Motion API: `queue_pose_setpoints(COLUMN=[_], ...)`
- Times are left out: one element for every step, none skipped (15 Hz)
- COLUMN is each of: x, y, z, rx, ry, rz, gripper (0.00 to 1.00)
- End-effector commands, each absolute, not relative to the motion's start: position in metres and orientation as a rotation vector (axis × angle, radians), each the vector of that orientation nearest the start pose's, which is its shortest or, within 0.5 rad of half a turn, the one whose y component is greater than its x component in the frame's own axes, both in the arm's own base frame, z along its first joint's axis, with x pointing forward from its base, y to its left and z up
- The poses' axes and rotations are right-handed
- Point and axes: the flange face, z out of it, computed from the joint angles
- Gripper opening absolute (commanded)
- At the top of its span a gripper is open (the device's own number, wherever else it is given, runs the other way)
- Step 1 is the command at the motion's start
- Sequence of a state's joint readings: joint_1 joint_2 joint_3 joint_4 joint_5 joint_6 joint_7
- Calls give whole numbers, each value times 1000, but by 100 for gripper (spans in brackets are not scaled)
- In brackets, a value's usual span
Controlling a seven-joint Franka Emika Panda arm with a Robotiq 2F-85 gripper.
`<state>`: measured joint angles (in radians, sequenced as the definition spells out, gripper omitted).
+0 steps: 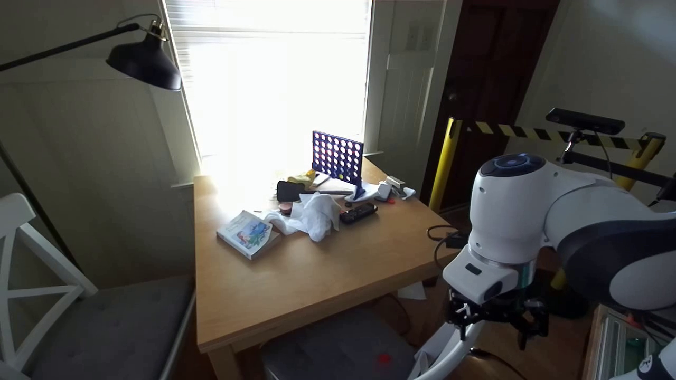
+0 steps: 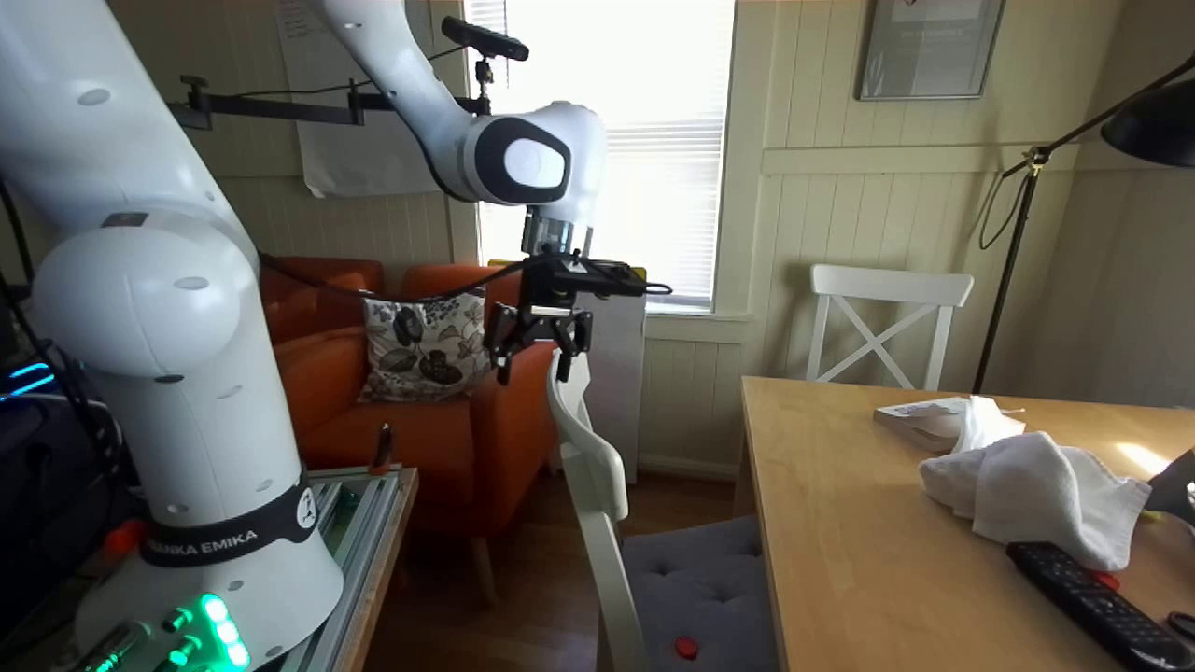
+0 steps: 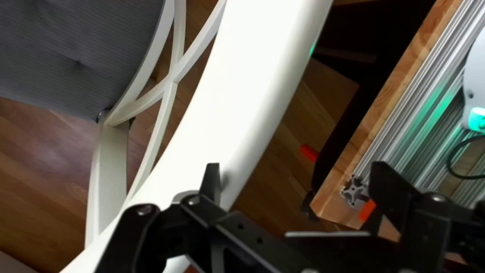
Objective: Pull out the chair
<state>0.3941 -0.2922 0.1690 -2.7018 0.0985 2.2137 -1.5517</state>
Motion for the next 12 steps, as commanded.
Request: queue_pose_setpoints(x=[299, 297, 295, 293, 293, 294, 297, 304, 309, 317, 323, 330], y=[192, 189, 187, 183, 180, 175, 169, 160, 152, 141, 131, 121], z=[345, 356, 366, 379, 391, 403, 413, 425, 433, 441, 448, 454], rx=[1478, 1455, 1438, 1448, 1474, 1548, 1620, 1740, 1816, 1889, 1961, 2033], ry=[2826, 2847, 2859, 2860, 2857, 2823, 2804, 2768, 2742, 2717, 2677, 2641], rz=[-343, -350, -348, -326, -304, -267, -258, -217, -218, -214, -202, -196], gripper=[100, 100, 100, 100, 100, 100, 100, 100, 100, 100, 100, 100])
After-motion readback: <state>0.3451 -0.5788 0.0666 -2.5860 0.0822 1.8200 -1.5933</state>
